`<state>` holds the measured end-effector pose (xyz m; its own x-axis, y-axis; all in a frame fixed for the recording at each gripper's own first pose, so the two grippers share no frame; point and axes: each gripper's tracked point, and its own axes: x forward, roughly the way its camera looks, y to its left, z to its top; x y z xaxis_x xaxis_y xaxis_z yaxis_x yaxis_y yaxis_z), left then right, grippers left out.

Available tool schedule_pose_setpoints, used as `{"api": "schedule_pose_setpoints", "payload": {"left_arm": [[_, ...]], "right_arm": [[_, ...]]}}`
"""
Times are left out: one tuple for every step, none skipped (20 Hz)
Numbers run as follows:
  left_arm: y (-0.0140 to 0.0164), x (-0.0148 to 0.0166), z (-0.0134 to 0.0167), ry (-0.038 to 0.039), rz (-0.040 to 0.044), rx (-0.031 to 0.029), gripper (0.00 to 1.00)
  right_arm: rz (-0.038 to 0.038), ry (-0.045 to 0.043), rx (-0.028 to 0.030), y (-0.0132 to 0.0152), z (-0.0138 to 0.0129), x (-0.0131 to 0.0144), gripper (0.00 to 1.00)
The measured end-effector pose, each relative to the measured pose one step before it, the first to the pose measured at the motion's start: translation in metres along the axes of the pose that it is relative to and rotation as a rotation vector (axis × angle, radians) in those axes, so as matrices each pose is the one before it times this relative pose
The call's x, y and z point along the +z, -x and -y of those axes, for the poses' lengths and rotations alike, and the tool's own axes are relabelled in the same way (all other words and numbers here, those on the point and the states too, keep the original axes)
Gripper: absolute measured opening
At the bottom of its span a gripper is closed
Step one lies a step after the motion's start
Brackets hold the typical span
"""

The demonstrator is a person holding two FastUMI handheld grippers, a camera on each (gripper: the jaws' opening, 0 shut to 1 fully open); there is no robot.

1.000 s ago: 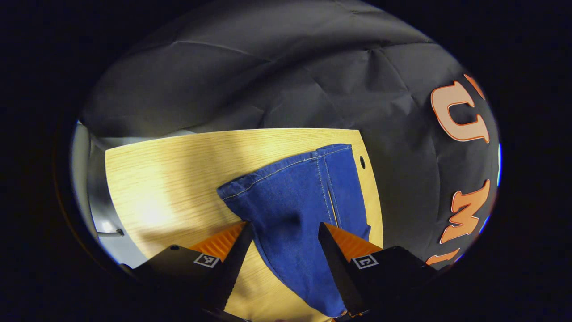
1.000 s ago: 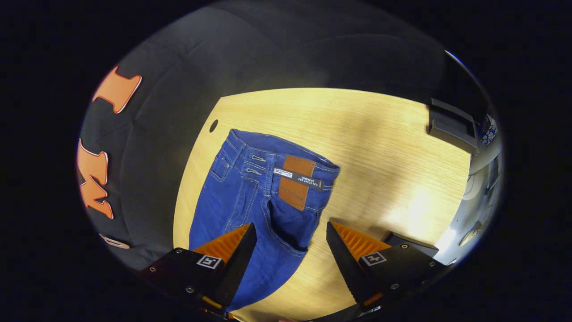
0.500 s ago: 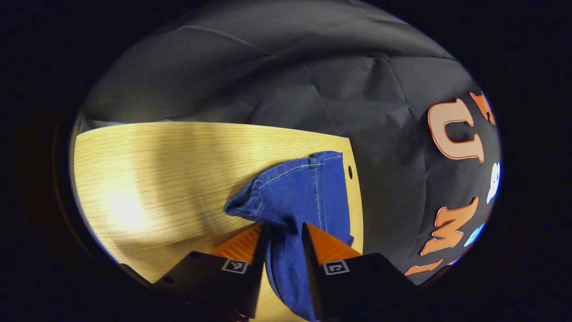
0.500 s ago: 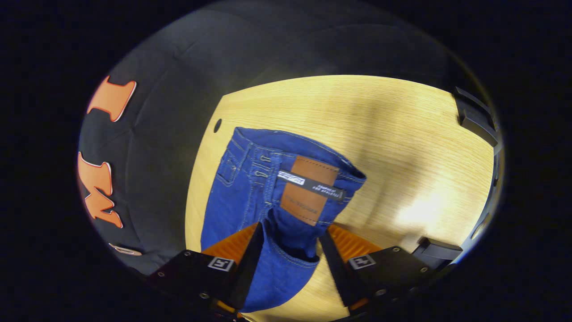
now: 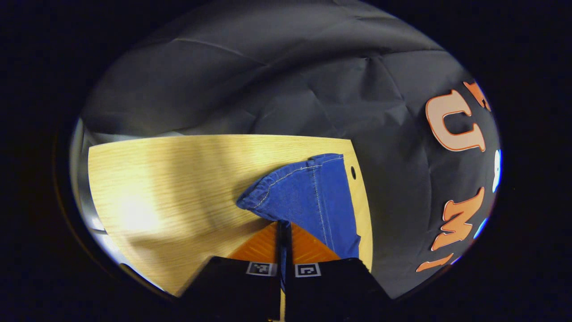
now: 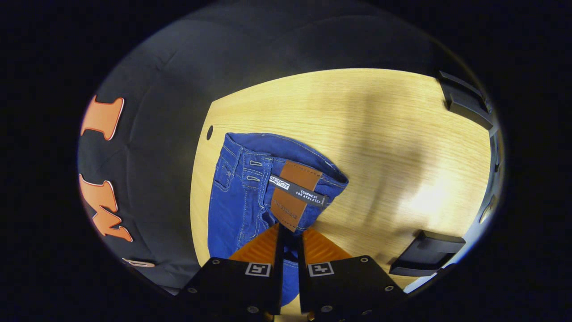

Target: Grasp the waist and the cuffs of the jeans and fold them to make the two legs overlap; first hold the waist and fold one-third of the jeans toward the cuffs, then hold the cuffs and fold the remaining one-third in the same direction to finish folding.

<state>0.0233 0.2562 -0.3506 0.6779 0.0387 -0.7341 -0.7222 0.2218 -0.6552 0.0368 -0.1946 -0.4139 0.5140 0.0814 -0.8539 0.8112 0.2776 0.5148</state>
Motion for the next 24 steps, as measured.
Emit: {"api": "schedule_pose_setpoints", "payload": {"left_arm": [[0.00023,0.00166,0.00449,0.00053,0.00441,-0.00821,0.01],[0.00216,0.00118,-0.00057,-0.00514,0.00685,0.02210,0.01],[0.00159,-0.00116,-0.00011,0.00603,-0.00386,0.00702,0.01],[0.00360,0.00167,0.00207,0.00412,0.00174,0.01245,0.01],[0.00388,0.00100,0.00619,0.00290,0.00265,-0.00710,0.01],[0.00673,0.00255,0.00608,-0.00324,0.00576,0.00266,0.01],[0.00306,0.00079,0.00980,-0.00761,0.00468,-0.01299,0.01],[0.00504,0.00184,0.00897,-0.01295,0.00599,0.00088,0.01],[0.00307,0.00064,0.01001,-0.01024,0.00379,-0.01292,0.01],[0.00348,0.00345,0.00804,-0.01194,0.00674,0.00565,0.01],[0.00091,0.00418,0.00919,-0.01363,0.00937,-0.00218,0.01],[0.00041,0.00387,0.00620,-0.01202,0.00730,0.01505,0.01],[0.00166,0.00361,0.00946,-0.00746,0.00740,0.00290,0.00],[-0.00019,0.00296,0.00944,-0.00537,0.00156,0.00623,0.01],[0.00079,0.00358,0.00978,-0.00988,0.00587,0.00434,0.01],[-0.00067,0.00382,0.00765,-0.00740,0.00420,0.00682,0.01],[-0.00154,0.00241,0.00599,-0.00828,0.00002,0.01488,0.01],[-0.00406,0.00197,0.00601,0.00202,-0.00944,0.00630,0.01],[-0.00712,0.00241,0.00742,-0.00446,-0.01454,0.00816,0.01],[-0.00861,0.00228,0.00793,-0.00716,-0.01519,-0.00390,0.01],[-0.01035,0.00315,0.00502,-0.01666,-0.01018,0.01216,0.01],[-0.01152,0.00194,0.00653,-0.01254,-0.01872,0.00657,0.01],[-0.00993,0.00444,0.00824,-0.01565,-0.01023,0.00141,0.01],[-0.01051,0.00249,0.00714,-0.01063,-0.01848,0.00159,0.00]], "right_arm": [[-0.00880,-0.00700,0.01612,0.00241,-0.00341,-0.00010,0.07],[-0.01039,-0.00641,0.03355,-0.00010,-0.00735,-0.00215,0.07],[0.00361,-0.00686,-0.00245,0.00115,0.00255,0.00275,0.07],[-0.00590,-0.00820,0.01266,0.00406,-0.00141,0.00075,0.07],[0.00820,-0.00413,0.00059,0.00214,-0.00162,0.00251,0.07],[0.00404,-0.00094,0.01275,0.00456,-0.00264,0.00181,0.07],[0.00844,-0.00403,0.01007,0.00260,-0.00445,0.00283,0.07],[0.00367,-0.01119,0.00561,0.00255,-0.00255,0.00061,0.07],[-0.00114,-0.01943,0.02349,0.00050,-0.00895,0.00099,0.06],[-0.00785,-0.01531,0.01511,0.00233,-0.00666,0.00217,0.07],[-0.00993,-0.00522,0.00814,0.00005,-0.00560,0.00196,0.06],[-0.00627,-0.00089,0.00668,0.00046,-0.00537,0.00202,0.07],[-0.00813,-0.00152,0.01583,-0.00222,-0.01055,0.00217,0.06],[-0.00631,-0.00326,0.00112,-0.00069,-0.00653,0.00268,0.07],[-0.01422,0.00070,0.00379,-0.00323,-0.00781,0.00164,0.06],[-0.00403,-0.00516,-0.00348,0.00019,-0.00625,0.00445,0.07],[-0.00822,-0.00240,-0.00575,-0.00524,-0.00676,0.00047,0.07],[0.00185,-0.01551,-0.01464,-0.00246,-0.00300,0.00321,0.07],[-0.00459,-0.01412,-0.00958,-0.00566,-0.00611,0.00195,0.07],[0.00258,-0.01333,-0.01347,-0.00325,-0.00517,0.00256,0.06],[-0.00214,-0.00062,-0.01251,-0.00474,-0.00493,0.00073,0.07],[0.00987,-0.01171,-0.01896,-0.00632,-0.00458,0.00052,0.07],[-0.00290,-0.01529,-0.01261,-0.00514,-0.00505,0.00120,0.07],[-0.00178,-0.02180,-0.00820,-0.00447,-0.00592,-0.00044,0.07]]}}
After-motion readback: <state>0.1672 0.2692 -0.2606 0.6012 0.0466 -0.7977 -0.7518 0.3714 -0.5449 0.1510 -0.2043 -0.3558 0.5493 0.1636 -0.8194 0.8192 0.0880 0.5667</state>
